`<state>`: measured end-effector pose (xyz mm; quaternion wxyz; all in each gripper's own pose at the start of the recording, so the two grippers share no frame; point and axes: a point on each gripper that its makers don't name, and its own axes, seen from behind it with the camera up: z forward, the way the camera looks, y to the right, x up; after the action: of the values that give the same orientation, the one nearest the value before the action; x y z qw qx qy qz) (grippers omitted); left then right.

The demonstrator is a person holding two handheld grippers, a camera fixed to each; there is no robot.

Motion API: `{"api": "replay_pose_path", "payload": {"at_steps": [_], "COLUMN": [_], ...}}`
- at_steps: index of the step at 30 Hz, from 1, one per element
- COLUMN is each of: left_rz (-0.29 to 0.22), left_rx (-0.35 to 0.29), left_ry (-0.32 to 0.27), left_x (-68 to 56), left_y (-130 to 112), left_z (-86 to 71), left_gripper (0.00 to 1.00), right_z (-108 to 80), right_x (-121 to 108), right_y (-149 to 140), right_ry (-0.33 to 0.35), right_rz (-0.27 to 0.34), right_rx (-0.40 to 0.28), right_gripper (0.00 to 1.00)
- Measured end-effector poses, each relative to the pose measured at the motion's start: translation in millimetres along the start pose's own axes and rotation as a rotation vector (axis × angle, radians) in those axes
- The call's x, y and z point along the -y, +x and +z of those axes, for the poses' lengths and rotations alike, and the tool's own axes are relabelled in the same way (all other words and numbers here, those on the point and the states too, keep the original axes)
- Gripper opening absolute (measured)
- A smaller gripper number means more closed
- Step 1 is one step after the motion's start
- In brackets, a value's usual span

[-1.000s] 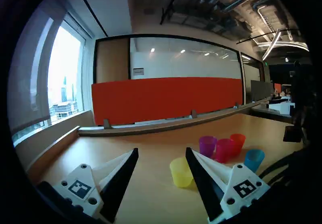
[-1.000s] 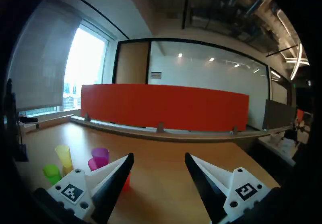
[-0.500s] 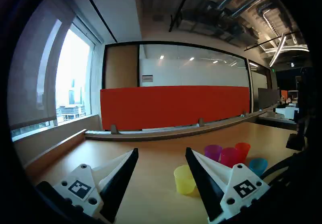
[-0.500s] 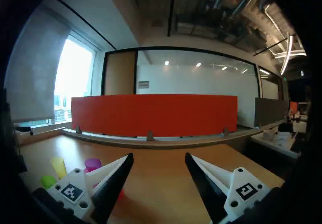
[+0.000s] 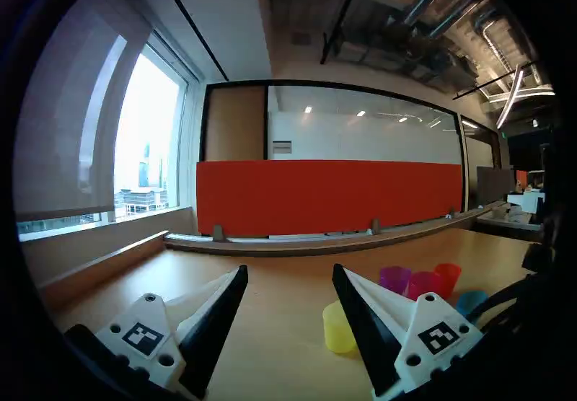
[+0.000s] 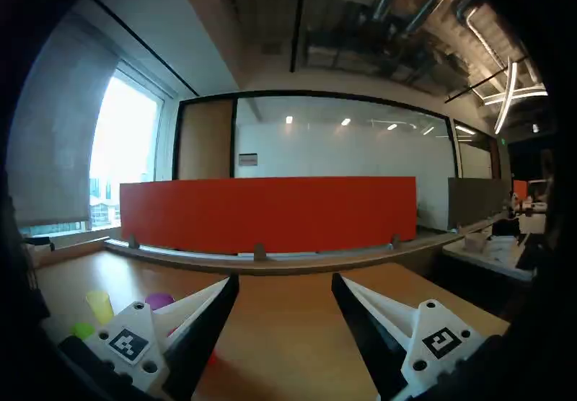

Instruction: Pour water

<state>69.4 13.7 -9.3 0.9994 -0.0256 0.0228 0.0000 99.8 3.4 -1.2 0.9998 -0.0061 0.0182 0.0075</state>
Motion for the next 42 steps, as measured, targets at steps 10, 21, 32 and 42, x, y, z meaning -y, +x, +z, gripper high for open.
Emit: {"api": "replay_pose_path", "payload": {"at_steps": [10, 21, 32, 42], "left_rz": [-0.018, -0.001, -0.014, -0.018], "left_rx": [-0.021, -0.017, 0.008, 0.028], "left_ry": [0.041, 0.075, 0.093, 0.090], "left_x": [7.5, 16.5, 23.5, 22.3], "left_y": [-14.3, -36.0, -56.1, -66.7], "left_z": [4.8, 5.0, 1.8, 3.5], "left_gripper": [0.86, 0.86, 0.86, 0.86], "right_z": [-3.1, -6.9, -8.4, -11.0], "right_x": [-17.5, -14.5, -10.3, -11.3], "right_y": [-0.5, 0.6, 8.5, 13.0], "right_ry": [-0.053, -0.060, -0.056, -0.064], "right_rz": [0.031, 0.046, 0.034, 0.034], "right_rx": [0.018, 0.026, 0.023, 0.017], "right_gripper": [0.99, 0.99, 0.99, 0.99]}}
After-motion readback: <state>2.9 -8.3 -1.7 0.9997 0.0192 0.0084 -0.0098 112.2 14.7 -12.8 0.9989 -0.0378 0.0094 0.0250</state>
